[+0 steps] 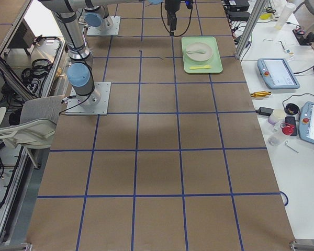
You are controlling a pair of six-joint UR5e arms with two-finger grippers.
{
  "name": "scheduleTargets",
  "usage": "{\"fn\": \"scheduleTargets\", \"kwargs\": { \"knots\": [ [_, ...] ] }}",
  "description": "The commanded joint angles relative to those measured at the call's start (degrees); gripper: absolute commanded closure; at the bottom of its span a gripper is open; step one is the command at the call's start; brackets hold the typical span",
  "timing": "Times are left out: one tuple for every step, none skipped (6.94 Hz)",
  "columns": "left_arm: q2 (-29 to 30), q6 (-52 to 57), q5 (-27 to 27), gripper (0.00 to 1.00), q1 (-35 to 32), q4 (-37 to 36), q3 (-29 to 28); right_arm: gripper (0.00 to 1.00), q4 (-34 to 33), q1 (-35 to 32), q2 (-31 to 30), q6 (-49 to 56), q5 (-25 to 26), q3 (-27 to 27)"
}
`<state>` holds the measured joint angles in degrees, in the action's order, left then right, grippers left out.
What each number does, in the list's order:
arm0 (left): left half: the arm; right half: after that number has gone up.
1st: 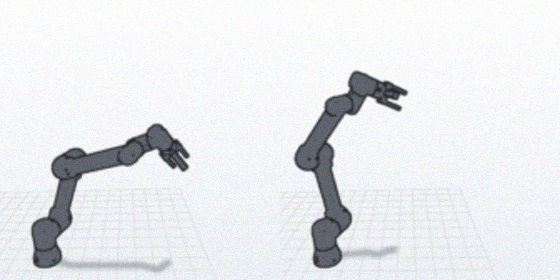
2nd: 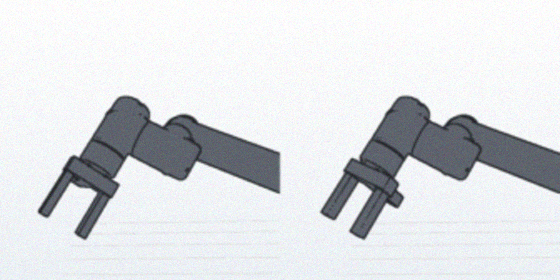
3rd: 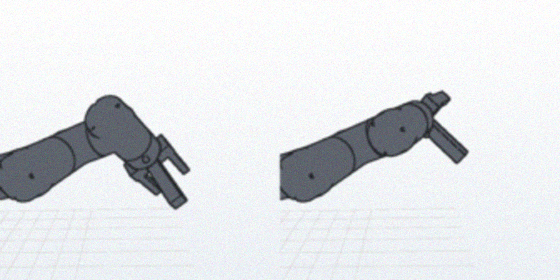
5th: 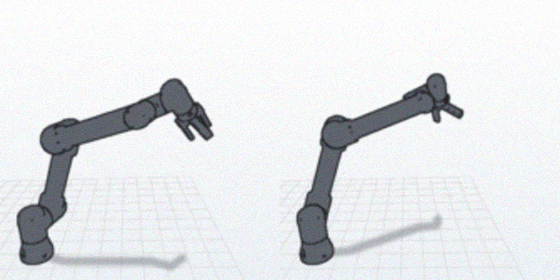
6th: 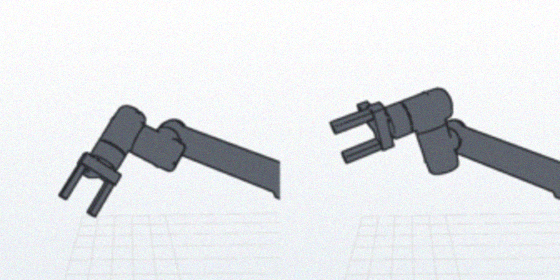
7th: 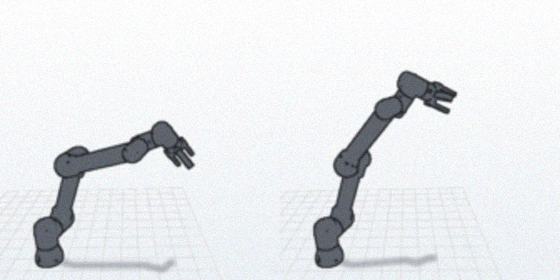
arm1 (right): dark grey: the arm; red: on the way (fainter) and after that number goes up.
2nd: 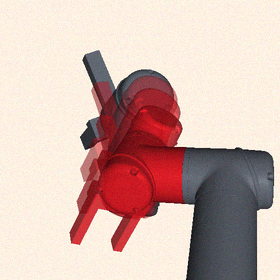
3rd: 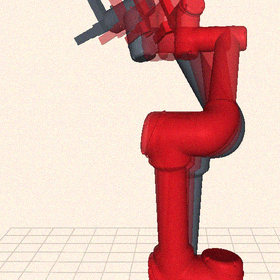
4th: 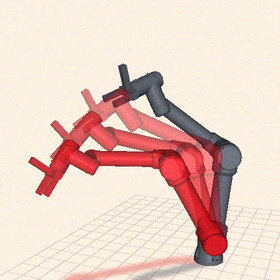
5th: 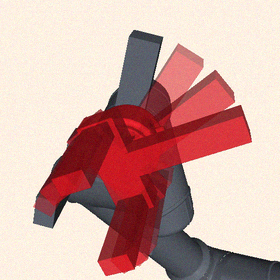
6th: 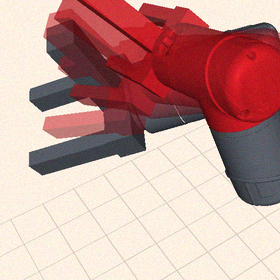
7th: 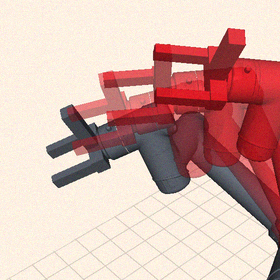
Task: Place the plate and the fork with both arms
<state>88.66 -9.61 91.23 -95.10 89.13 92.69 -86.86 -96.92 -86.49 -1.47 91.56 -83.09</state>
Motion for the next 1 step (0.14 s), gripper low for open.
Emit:
{"fn": "scheduleTargets", "kwargs": {
  "knots": [
    [-0.07,0.03,0.00,0.00,0.00,-0.01,0.13,0.00,0.12,-0.29,0.00,-0.03,0.02,0.04]
  ]
}}
